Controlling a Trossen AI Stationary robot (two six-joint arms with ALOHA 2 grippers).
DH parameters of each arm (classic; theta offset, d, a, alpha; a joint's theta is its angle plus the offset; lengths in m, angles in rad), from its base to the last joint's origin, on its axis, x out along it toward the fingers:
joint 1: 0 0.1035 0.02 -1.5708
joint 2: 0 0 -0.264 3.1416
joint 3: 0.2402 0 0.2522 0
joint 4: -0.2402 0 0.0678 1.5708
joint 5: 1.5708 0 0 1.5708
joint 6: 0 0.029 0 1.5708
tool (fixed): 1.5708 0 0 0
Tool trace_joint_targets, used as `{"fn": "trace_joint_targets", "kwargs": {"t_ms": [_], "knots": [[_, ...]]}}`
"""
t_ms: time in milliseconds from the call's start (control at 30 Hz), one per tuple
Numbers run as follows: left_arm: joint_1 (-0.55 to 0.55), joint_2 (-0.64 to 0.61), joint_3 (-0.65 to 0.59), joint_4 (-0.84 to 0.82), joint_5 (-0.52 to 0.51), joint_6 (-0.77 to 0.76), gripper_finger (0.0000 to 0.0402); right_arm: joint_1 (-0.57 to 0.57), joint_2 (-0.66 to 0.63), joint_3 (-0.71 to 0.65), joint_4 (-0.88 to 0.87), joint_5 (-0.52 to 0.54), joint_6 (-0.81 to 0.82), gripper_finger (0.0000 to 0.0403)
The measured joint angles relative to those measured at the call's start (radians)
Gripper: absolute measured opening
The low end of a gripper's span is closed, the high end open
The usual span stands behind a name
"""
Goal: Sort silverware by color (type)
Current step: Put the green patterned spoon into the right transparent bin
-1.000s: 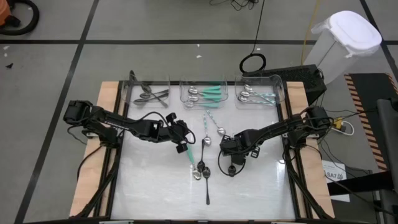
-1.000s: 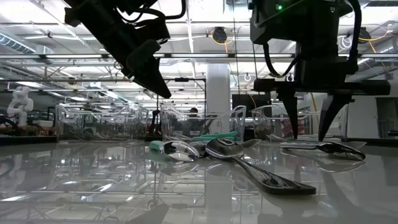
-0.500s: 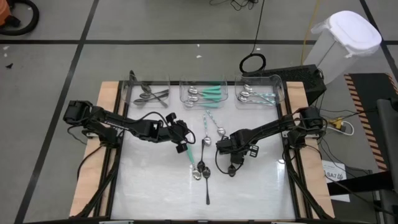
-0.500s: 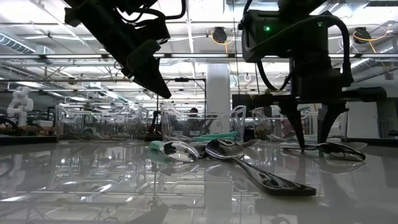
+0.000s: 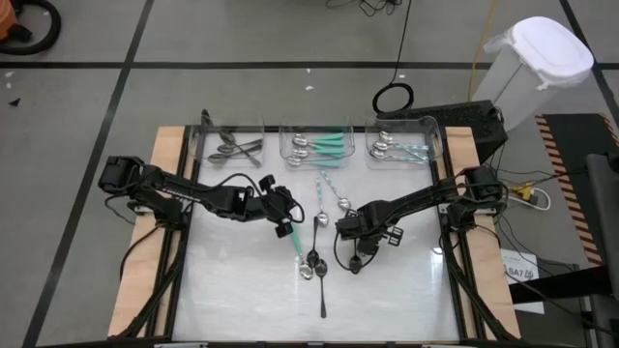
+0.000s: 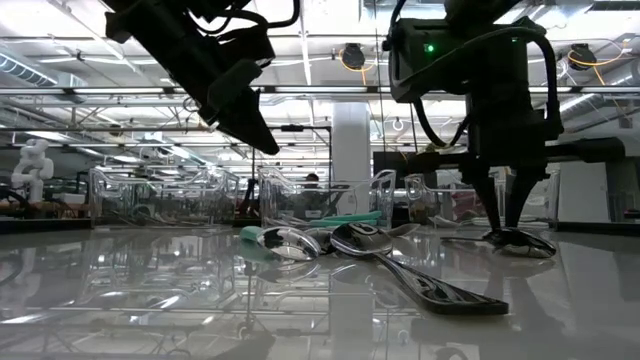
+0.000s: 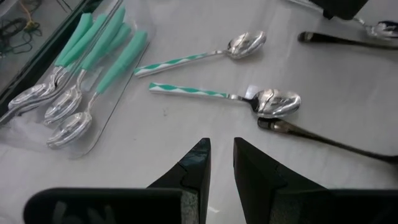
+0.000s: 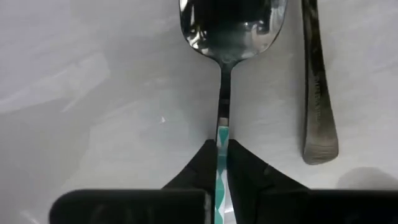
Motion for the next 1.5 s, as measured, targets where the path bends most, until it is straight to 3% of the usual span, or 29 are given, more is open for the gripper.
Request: {"fn": "trace_joint_targets", "kwargs": {"t_ms": [333, 700, 1100, 1400, 1500], "knots": [[0.0, 0.0, 0.0, 0.033, 0.0, -0.002, 0.0072, 0.001, 0.003, 0.141, -0.235, -0.009, 0.241, 0.0012], [0.0, 0.0, 0.0, 0.035, 0.0, -0.002, 0.0072, 0.001, -0.013, 0.244, -0.286, -0.008, 0.557, 0.0011], [0.0, 0.0, 0.0, 0.044, 0.0, -0.015, 0.0072, -0.002, -0.277, 0.243, -0.297, -0.002, 0.778, 0.0011], [0.0, 0.0, 0.0, 0.12, 0.001, -0.018, 0.0072, -0.049, -0.446, 0.244, -0.392, 0.231, 0.927, 0.0011], [0.0, 0.0, 0.0, 0.133, 0.001, -0.018, 0.0072, -0.076, -0.476, 0.244, -0.424, 0.263, 0.953, 0.0011]]}}
